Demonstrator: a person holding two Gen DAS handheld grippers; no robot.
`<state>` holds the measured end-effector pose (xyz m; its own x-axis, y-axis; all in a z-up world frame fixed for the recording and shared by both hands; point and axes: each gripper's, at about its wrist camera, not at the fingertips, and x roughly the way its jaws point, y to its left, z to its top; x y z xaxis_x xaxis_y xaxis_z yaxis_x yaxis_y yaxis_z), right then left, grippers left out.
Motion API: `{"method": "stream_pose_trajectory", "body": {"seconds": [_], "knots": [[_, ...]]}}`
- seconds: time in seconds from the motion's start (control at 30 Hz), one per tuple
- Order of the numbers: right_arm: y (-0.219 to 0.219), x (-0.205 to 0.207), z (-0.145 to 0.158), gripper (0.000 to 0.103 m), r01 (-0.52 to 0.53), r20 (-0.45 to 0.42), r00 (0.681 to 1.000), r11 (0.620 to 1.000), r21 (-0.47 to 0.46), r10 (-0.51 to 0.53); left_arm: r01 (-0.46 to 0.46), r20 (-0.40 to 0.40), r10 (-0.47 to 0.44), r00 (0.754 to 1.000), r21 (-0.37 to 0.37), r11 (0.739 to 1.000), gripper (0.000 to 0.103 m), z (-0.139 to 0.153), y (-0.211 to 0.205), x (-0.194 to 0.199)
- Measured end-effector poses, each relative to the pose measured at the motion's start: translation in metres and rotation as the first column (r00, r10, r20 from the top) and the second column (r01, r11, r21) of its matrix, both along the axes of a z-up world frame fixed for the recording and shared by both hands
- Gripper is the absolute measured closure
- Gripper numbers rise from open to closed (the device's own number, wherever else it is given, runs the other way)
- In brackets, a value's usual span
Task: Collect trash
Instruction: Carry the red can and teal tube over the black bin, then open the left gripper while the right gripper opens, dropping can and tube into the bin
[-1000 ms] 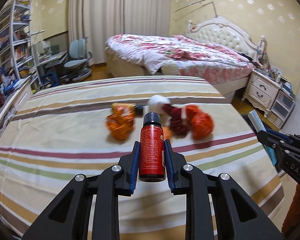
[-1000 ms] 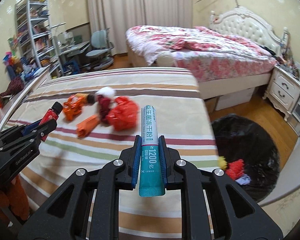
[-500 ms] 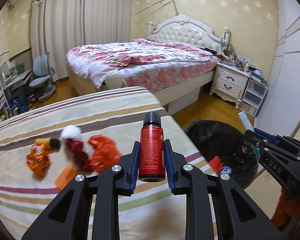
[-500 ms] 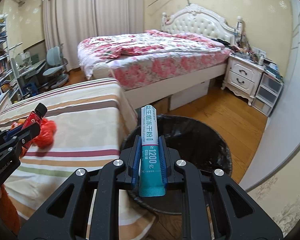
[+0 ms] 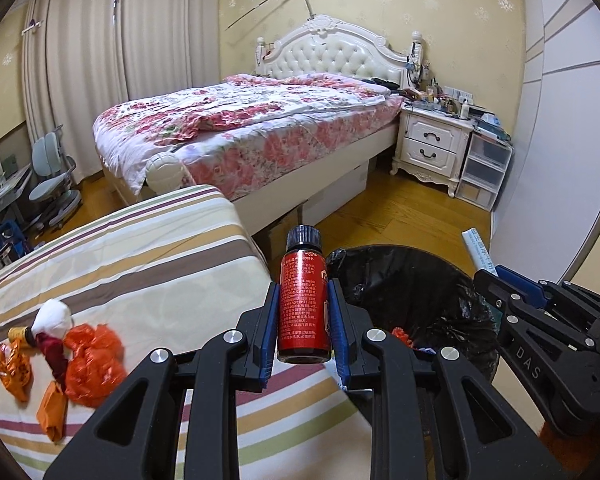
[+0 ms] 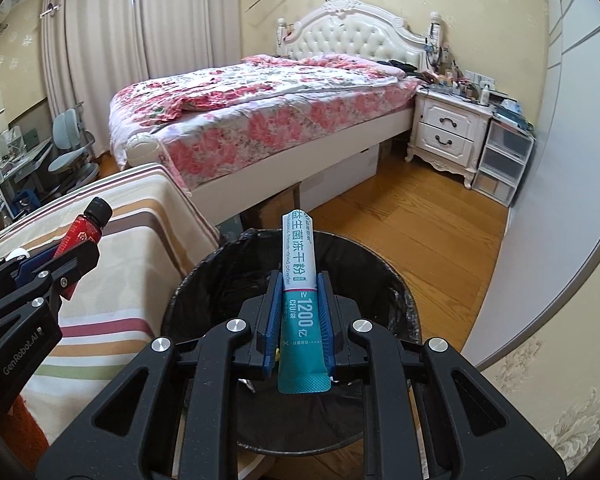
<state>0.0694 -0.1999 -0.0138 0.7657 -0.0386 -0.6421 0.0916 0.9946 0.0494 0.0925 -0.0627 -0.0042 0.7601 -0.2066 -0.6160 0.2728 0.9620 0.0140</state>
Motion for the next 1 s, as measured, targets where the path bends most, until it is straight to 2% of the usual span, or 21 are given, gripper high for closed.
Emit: {"method": "stream_pose_trajectory", "body": {"seconds": [0.83, 0.93, 1.0], "knots": [[-0.026, 0.023, -0.017, 0.085, 0.042, -0.049, 0.998, 0.998, 0.038, -0.04, 0.03, -0.058, -0.026, 0.998, 0.073, 0.997, 0.078, -0.02, -0.04, 0.036], [-0.03, 0.023, -0.019, 0.083, 0.053, -0.055, 0.997, 0.997, 0.049, -0.051, 0.023, -0.059, -0.018, 0.998, 0.082, 0.996, 0.078, -0.023, -0.042, 0.037], [-0.032, 0.023, -0.021, 0.075, 0.058, -0.063, 0.996, 0.997, 0.051, -0.055, 0.021, -0.065, -0.015, 0.998, 0.09, 0.996, 0.073, -0.025, -0.043, 0.038]]}}
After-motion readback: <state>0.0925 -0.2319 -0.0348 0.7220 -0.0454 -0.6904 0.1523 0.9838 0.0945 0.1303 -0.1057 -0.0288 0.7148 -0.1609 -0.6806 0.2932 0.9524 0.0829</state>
